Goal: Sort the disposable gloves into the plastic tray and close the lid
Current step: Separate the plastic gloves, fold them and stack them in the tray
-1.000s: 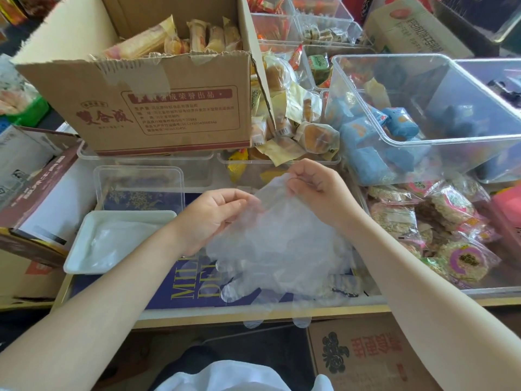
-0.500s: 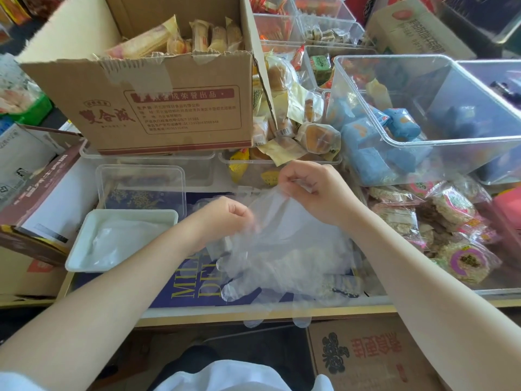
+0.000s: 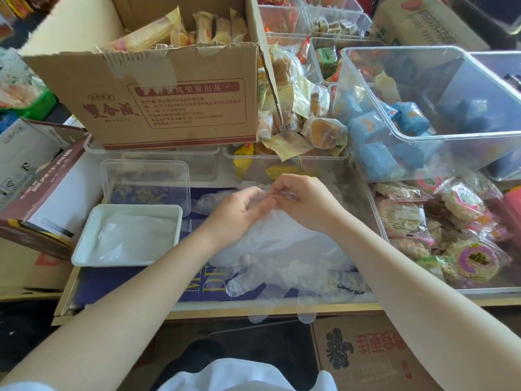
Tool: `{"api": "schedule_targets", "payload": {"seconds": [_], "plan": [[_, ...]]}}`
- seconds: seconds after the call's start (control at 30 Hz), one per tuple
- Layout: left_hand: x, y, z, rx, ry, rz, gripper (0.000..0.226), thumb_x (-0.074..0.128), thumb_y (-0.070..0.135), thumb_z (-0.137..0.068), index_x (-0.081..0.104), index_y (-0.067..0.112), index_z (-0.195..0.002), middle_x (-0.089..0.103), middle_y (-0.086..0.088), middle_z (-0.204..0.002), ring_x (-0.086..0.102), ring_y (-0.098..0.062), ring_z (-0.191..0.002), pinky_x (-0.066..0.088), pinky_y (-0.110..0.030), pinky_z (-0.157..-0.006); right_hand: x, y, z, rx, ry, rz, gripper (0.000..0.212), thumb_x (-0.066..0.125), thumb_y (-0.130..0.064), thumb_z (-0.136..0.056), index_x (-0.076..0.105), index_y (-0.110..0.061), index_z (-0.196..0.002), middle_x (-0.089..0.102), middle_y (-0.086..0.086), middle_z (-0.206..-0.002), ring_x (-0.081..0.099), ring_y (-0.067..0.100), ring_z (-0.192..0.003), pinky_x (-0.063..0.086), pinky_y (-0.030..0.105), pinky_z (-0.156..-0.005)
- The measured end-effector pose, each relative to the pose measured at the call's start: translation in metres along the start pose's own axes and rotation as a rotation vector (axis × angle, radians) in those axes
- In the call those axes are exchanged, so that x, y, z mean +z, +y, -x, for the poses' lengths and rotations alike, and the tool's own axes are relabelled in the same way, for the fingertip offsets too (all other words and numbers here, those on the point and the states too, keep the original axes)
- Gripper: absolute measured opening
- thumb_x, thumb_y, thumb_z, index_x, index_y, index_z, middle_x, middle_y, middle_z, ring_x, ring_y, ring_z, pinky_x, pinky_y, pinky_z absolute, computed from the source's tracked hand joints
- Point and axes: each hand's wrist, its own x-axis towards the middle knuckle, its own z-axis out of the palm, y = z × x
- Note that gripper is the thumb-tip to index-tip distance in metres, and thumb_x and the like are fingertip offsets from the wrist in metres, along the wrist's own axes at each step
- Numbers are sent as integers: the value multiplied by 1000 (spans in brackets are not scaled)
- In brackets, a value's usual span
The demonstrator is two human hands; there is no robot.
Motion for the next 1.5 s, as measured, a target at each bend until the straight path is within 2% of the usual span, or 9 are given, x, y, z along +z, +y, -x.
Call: {"api": "schedule_targets", "payload": {"seconds": [0.17, 0.5, 0.67, 0.87, 1.0, 1.17, 1.27, 1.37, 1.5], "plan": [[3, -10, 4, 21, 209, 203, 15, 65, 23, -85, 62, 14, -74, 63, 9, -56, 56, -6, -59, 41, -19, -62, 7, 1, 3, 17, 27, -56, 11, 65, -20, -86, 57, -22, -79, 63, -6, -77, 58, 18, -78, 49, 37, -74], [-25, -13, 6, 101, 157, 327, 16, 63, 1, -84, 66, 15, -78, 69, 14, -66, 63, 2, -67, 47, -11, -71, 1, -3, 0, 69, 14, -157, 23, 73, -25, -79, 68, -3, -78, 61, 12, -69, 46, 12, -62, 36, 28, -58], [-38, -22, 9, 66, 122, 189, 9, 56, 19, -92, 61, 26, -90, 67, 12, -80, 61, -4, -76, 46, -20, -78, 16, -10, -11, 106, 34, -281, 12, 71, -21, -81, 67, -10, -78, 64, 14, -77, 49, 13, -67, 38, 25, -63], [-61, -49, 11, 16, 185, 9, 21, 50, 18, -96, 54, 25, -77, 52, 8, -55, 43, -5, -49, 38, -26, -56, 35, -16, -26, 153, 33, -390, 20, 70, -15, -83, 59, -20, -67, 50, -11, -60, 41, -2, -52, 34, 11, -54], [-86, -68, 9, -86, 246, -6, 23, 44, 16, -97, 48, 22, -76, 50, 7, -59, 40, -5, -47, 36, -28, -56, 53, -4, -31, 286, -51, -521, 12, 70, -13, -82, 65, -2, -81, 58, -3, -67, 48, 7, -61, 39, 18, -60], [-99, -94, 4, -220, 217, -126, 22, 42, 18, -96, 47, 19, -75, 45, 2, -61, 38, -13, -53, 31, -29, -55, 95, 20, -34, 524, 77, -594, 12, 64, -8, -87, 59, -11, -76, 53, 1, -61, 43, 12, -46, 37, 21, -46], [-100, -106, 0, -285, 236, -143, 16, 45, 24, -96, 52, 13, -88, 46, 4, -61, 42, -13, -55, 32, -27, -52, 123, 45, -30, 578, 97, -177, 2, 61, -12, -88, 62, -13, -87, 62, 6, -85, 55, 20, -68, 44, 28, -62], [-103, -116, -6, -318, 295, -99, 12, 50, 29, -95, 52, 18, -98, 52, 4, -69, 50, -15, -58, 37, -28, -53, 144, 66, -15, 510, -146, 355, 43, 58, -31, -90, 49, -15, -128, 47, 8, -132, 49, 27, -114, 40, 35, -89], [-107, -127, -11, -293, 361, -84, 18, 52, 23, -94, 64, 13, -85, 44, 9, -47, 46, -14, -48, 33, -29, -49, 161, 87, -1, 545, -240, 465, 73, 58, -50, -84, 27, -16, -141, 19, 5, -154, 24, 27, -137, 26, 38, -104]]}}
